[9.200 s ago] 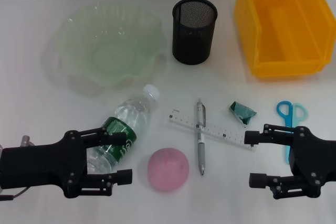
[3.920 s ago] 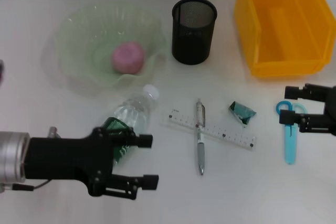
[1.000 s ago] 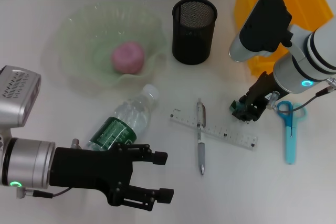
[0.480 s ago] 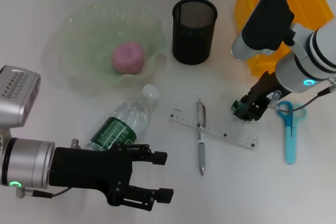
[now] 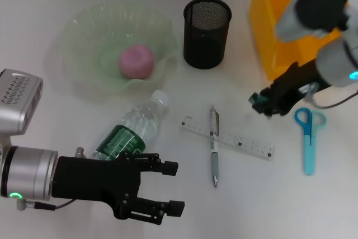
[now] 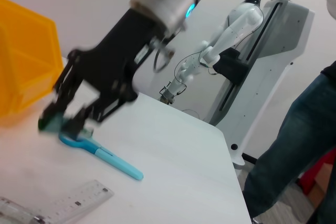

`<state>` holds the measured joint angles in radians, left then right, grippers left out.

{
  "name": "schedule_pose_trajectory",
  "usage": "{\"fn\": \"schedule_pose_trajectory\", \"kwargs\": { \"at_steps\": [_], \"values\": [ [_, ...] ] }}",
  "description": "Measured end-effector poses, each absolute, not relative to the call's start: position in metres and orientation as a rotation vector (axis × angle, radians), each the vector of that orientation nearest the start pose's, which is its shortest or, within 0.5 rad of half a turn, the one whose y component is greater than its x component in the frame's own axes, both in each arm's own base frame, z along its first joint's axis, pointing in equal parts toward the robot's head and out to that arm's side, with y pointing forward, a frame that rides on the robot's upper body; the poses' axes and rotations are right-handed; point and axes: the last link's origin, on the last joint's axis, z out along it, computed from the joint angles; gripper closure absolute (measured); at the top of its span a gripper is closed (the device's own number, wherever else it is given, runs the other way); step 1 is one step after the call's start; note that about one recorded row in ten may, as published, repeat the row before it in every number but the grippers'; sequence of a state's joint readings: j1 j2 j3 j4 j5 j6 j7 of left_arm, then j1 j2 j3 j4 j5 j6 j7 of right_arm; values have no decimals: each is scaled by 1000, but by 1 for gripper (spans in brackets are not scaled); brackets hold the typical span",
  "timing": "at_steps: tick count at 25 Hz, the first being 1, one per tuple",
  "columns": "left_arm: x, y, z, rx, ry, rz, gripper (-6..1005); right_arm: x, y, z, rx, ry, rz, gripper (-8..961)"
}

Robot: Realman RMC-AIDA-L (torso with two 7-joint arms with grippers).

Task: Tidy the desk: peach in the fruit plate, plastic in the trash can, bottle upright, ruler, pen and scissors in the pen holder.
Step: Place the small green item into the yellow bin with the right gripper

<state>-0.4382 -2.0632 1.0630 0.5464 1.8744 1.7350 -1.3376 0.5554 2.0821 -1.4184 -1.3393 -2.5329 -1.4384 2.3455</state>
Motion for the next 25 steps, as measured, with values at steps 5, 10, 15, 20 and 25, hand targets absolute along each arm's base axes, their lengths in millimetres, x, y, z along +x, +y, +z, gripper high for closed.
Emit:
{"fn": "schedule_pose_trajectory", "kwargs": {
  "at_steps": [5, 10, 15, 20, 25],
  "values": [
    [-257, 257, -45, -3136, -650, -786, 166, 174, 359, 59, -2654, 689, -41, 623],
    [-255, 258, -45, -3141, -647, -785, 166, 185, 373, 127, -2416, 719, 220, 596],
    [-254, 259, -44, -3142, -642, -784, 166, 210, 401, 133, -2212, 777, 253, 568],
    [-252, 260, -45, -3146, -642, -789, 167, 224, 419, 100, -2229, 854, 173, 541],
    [-252, 260, -45, -3147, -643, -790, 167, 225, 422, 91, -2242, 838, 155, 513]
  ]
}}
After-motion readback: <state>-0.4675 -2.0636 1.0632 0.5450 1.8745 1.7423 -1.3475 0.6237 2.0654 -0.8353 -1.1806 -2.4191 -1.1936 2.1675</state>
